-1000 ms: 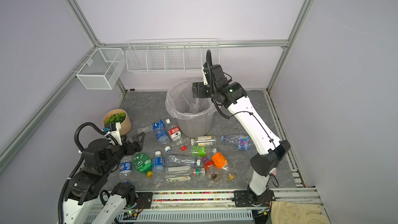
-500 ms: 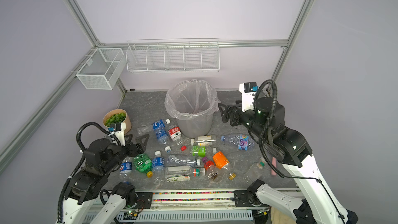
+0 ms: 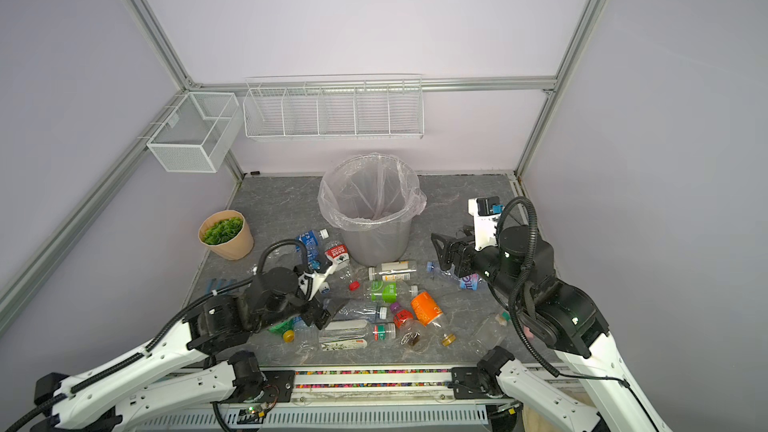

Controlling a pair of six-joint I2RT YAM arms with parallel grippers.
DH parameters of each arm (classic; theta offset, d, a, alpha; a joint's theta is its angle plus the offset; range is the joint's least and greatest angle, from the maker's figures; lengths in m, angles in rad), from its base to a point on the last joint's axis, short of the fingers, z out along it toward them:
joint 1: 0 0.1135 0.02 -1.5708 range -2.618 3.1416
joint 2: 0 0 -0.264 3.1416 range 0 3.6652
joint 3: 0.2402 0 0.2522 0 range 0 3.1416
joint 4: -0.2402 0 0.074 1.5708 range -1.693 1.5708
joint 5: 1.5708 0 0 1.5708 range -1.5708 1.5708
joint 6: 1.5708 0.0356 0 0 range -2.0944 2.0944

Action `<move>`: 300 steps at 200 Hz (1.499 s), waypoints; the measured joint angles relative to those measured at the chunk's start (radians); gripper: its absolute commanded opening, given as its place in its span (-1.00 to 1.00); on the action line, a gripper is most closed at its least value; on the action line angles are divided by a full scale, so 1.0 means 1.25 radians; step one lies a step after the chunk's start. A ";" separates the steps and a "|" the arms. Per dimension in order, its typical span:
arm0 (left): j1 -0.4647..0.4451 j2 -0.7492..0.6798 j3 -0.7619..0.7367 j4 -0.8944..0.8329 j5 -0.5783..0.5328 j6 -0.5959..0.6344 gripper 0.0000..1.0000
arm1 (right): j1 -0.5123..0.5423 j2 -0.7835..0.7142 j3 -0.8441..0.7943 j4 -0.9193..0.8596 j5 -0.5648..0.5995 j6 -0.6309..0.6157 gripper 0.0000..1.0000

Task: Throw the plastic bottles in the bin
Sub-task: 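Reach the left gripper to a green-label bottle while the right gripper withdraws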

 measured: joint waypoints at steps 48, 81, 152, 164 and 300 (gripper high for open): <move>-0.082 0.087 0.000 0.056 0.008 0.092 0.91 | 0.000 -0.036 -0.025 -0.027 -0.009 -0.020 0.77; -0.143 0.198 0.005 0.056 -0.001 0.117 0.90 | 0.000 -0.047 -0.040 -0.030 -0.019 -0.026 0.76; -0.209 0.368 0.035 0.020 -0.005 0.133 0.84 | 0.000 -0.062 -0.061 -0.037 -0.039 -0.032 0.76; -0.210 0.386 0.042 0.018 -0.003 0.135 0.83 | 0.000 -0.069 -0.063 -0.037 -0.039 -0.032 0.77; -0.212 0.570 0.098 -0.060 -0.005 0.154 0.76 | 0.000 -0.082 -0.085 -0.038 -0.036 -0.032 0.76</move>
